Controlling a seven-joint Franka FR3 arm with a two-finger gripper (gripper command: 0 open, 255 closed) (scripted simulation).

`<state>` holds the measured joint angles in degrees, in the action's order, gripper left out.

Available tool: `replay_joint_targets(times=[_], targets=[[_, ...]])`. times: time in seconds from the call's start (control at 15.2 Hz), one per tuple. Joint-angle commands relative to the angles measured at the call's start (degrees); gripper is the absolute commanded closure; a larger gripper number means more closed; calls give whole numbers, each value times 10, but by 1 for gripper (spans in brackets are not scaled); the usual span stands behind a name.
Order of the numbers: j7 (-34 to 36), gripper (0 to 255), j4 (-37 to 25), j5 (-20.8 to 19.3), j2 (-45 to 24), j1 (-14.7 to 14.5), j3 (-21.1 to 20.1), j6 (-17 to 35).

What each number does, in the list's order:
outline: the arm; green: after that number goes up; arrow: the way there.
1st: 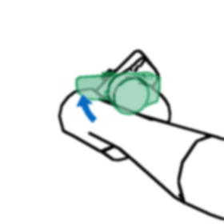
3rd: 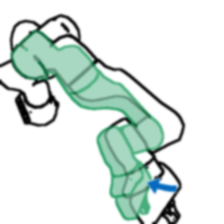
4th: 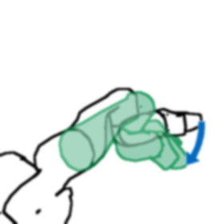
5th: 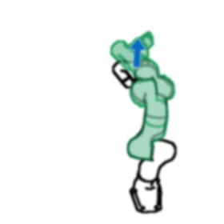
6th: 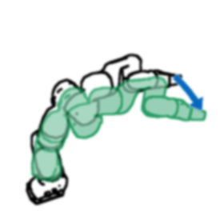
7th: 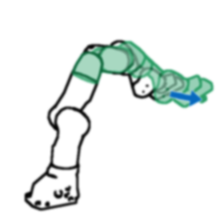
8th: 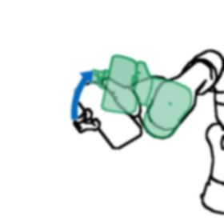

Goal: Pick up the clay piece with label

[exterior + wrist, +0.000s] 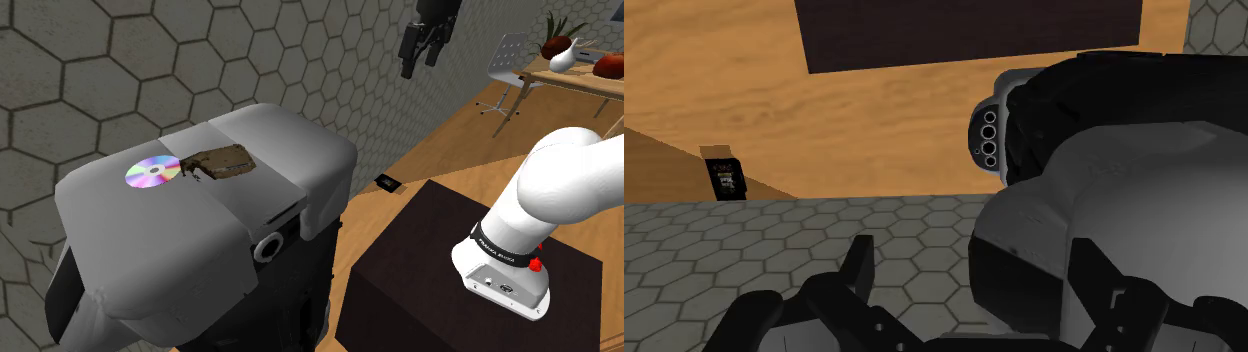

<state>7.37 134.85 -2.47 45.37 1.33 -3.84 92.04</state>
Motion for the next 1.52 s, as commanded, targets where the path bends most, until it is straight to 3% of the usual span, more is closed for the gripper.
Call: replay_joint_targets(times=[0.0, 0.79, 1.45], targets=[[0, 0, 0, 0, 0, 0, 0, 0], [98, 0, -114, 44, -200, -38, -113, 59], [190, 0, -274, 15, -401, -65, -199, 71]])
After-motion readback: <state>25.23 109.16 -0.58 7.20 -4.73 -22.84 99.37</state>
